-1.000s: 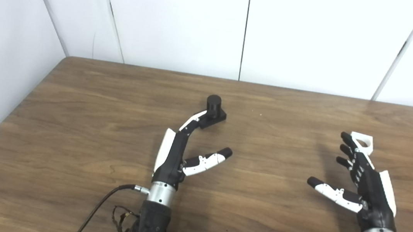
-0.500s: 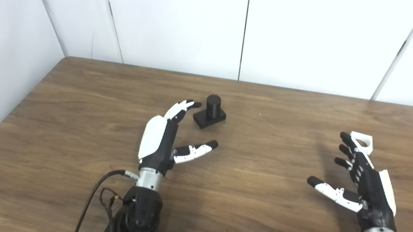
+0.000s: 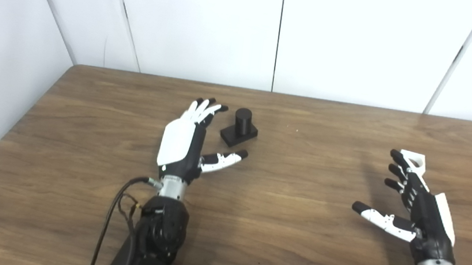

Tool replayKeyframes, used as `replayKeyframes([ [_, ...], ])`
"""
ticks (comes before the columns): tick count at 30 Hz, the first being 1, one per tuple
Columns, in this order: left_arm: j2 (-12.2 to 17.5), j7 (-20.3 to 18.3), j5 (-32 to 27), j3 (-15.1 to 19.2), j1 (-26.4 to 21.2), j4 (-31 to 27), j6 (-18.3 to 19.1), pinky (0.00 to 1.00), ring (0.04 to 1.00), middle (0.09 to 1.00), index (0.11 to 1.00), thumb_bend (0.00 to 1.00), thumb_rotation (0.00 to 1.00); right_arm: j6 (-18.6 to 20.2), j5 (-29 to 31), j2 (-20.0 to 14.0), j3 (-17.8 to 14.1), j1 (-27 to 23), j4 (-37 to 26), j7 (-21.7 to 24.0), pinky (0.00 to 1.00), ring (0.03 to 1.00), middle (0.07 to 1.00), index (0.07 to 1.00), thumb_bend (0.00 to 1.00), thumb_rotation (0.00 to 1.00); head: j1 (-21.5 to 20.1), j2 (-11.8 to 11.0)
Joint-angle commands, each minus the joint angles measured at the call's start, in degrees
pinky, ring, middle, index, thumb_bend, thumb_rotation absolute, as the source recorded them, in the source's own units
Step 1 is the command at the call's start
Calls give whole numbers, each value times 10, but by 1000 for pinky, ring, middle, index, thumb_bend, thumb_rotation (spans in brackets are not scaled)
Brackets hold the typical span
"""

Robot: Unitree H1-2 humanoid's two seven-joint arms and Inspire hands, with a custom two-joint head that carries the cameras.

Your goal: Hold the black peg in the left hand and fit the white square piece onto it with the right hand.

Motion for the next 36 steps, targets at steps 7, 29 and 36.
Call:
replayKeyframes([
  [7, 17, 9, 8, -10, -59, 37, 26, 948, 995, 955, 796, 832, 443, -14, 3, -3, -2, -13, -19, 1, 823, 913, 934, 892, 736, 134, -1, 0],
  [29, 39, 43, 5, -39, -125, 161, 36, 914, 974, 944, 770, 821, 455, -12, -6, -1, -1, -6, -21, -3, 820, 910, 938, 864, 739, 136, -12, -2],
  [36, 42, 48, -2, -49, -141, 200, 32, 920, 975, 942, 785, 824, 454, -11, -11, -1, -1, -4, -23, -3, 823, 913, 937, 856, 746, 134, -15, -1],
])
